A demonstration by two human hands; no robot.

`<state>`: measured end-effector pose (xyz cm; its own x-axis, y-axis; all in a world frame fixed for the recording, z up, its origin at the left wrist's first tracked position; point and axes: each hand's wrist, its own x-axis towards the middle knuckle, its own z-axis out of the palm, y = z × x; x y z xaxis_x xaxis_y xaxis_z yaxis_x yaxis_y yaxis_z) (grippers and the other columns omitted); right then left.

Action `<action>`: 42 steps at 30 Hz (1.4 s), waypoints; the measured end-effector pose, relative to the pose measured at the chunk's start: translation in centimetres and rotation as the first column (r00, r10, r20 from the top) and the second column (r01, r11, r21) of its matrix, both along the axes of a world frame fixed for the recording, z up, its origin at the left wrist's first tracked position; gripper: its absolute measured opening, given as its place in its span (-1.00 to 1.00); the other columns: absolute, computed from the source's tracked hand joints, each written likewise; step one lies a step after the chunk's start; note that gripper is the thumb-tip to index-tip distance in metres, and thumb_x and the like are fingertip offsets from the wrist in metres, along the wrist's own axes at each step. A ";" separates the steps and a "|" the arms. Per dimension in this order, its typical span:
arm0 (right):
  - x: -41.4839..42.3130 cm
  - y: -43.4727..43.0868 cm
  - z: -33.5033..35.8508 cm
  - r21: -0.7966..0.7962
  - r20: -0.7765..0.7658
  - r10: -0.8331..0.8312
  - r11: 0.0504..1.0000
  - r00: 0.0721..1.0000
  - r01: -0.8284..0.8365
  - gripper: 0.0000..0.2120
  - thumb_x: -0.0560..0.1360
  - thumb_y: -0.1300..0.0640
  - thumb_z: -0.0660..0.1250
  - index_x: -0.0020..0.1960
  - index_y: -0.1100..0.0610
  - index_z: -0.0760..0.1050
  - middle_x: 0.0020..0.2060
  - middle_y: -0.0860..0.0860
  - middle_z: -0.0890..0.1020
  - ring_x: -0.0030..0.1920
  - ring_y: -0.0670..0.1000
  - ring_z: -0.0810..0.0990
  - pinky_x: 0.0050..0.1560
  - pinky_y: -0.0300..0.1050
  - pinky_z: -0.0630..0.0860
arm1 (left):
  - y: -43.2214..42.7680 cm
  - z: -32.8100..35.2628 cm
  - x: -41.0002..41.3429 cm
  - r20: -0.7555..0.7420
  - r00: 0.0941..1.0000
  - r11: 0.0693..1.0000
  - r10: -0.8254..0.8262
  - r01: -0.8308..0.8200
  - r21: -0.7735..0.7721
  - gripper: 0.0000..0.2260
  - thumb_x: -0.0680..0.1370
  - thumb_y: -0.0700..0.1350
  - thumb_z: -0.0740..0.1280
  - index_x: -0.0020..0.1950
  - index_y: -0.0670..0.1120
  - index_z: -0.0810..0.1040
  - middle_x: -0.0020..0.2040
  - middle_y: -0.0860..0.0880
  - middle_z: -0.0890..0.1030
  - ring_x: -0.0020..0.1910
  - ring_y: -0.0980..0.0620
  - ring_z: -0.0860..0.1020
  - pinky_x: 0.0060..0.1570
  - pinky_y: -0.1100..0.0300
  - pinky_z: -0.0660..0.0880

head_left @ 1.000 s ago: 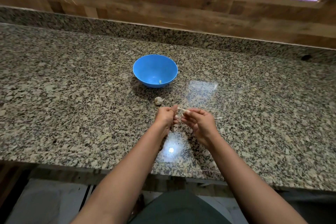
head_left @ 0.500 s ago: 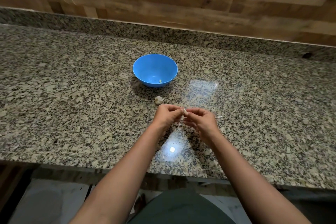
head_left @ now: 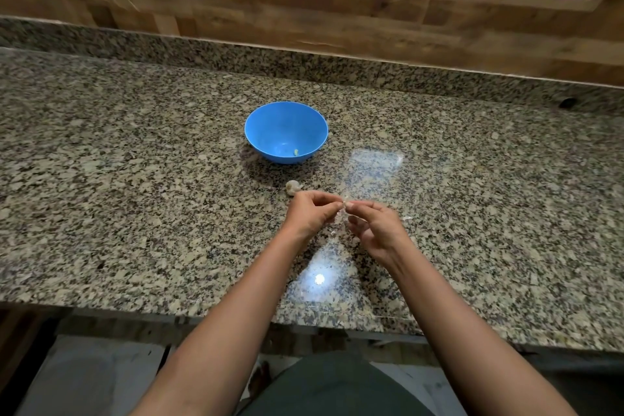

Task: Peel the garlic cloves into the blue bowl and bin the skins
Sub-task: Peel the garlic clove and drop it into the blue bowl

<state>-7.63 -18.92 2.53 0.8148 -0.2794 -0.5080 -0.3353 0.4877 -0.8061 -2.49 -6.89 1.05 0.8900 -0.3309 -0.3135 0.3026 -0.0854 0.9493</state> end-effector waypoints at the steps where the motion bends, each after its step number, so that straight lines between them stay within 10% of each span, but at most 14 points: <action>1: 0.1 -0.1 0.0 0.005 -0.013 0.006 1.000 1.000 -0.006 -0.95 0.43 0.39 0.33 -0.14 0.29 0.51 -0.25 0.10 0.58 -0.29 -0.03 0.48 -0.26 -0.20 0.42 | 0.0 0.0 -0.1 0.020 1.000 1.000 -0.013 0.013 0.008 -0.85 0.48 -0.29 0.39 0.04 -0.25 0.60 -0.11 -0.09 0.64 -0.23 0.10 0.56 -0.18 0.30 0.53; 33: 0.4 0.1 0.0 0.041 -0.032 -0.057 0.997 0.998 0.058 -0.96 0.48 0.36 0.31 -0.11 0.36 0.51 -0.29 0.18 0.61 -0.33 0.05 0.60 -0.28 -0.18 0.62 | 0.6 0.6 -0.6 0.413 0.897 0.942 -0.159 0.012 0.336 -0.85 0.47 -0.21 0.42 0.01 -0.19 0.63 -0.16 0.00 0.63 -0.25 0.24 0.53 -0.24 0.52 0.48; 42: 0.7 1.0 -0.2 -0.130 0.068 -0.135 0.981 0.989 0.143 -0.90 0.48 0.40 0.30 -0.20 0.29 0.48 -0.34 0.13 0.57 -0.37 0.00 0.57 -0.31 -0.22 0.58 | -0.7 0.4 -0.8 0.510 0.856 0.906 -0.088 -0.144 0.398 -0.88 0.47 -0.16 0.42 -0.09 -0.21 0.63 -0.19 -0.09 0.64 -0.26 0.07 0.55 -0.18 0.21 0.54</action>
<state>-6.95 -17.91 2.29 0.7904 -0.4543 -0.4109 -0.2226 0.4119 -0.8836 -3.29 -7.63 1.45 0.9651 -0.2485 0.0828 -0.2005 -0.4972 0.8441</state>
